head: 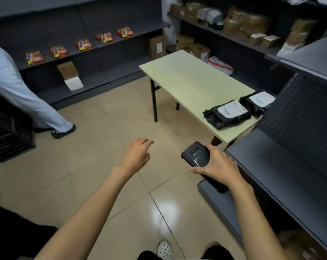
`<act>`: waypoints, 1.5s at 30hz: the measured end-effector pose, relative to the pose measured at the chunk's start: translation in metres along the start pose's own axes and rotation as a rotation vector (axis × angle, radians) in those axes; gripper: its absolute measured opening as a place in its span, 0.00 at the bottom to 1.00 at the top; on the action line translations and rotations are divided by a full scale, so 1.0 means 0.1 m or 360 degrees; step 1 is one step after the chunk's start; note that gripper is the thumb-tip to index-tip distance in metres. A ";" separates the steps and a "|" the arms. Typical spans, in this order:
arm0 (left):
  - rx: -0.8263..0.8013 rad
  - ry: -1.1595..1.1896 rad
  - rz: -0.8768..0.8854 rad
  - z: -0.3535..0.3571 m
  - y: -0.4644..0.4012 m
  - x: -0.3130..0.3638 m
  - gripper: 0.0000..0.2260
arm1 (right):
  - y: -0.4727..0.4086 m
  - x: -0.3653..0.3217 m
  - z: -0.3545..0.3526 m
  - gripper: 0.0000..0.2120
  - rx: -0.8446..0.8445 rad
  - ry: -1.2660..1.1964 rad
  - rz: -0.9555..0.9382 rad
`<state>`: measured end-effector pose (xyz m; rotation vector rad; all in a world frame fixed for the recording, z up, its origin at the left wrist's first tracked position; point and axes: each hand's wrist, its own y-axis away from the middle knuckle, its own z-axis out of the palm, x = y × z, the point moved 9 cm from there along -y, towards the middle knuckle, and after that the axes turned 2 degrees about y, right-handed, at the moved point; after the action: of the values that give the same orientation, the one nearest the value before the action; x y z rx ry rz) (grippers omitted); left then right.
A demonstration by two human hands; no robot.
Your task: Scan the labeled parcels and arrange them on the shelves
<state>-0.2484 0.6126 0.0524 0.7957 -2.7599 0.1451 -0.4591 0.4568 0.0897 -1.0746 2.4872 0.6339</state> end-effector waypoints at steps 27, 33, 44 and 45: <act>-0.0294 -0.0103 0.0504 -0.10 -4.72 -0.61 0.24 | -3.99 -0.23 -1.10 0.39 0.0227 -0.0105 0.0341; -0.0439 -0.0125 0.0985 0.31 -5.51 0.27 0.25 | -4.01 0.47 -1.33 0.39 0.0396 -0.0213 0.0756; -0.0779 -0.0271 0.1810 0.96 -6.27 1.47 0.26 | -3.89 0.90 -1.29 0.37 0.0789 -0.0500 0.1533; -0.0814 -0.0293 0.1879 1.02 -6.28 1.53 0.27 | -3.88 0.88 -1.22 0.38 0.0810 -0.0536 0.1595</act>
<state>-0.0600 -0.0122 0.0113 -1.0028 -2.8162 -0.4155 -0.2437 0.1034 0.0491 0.4784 2.5214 0.3234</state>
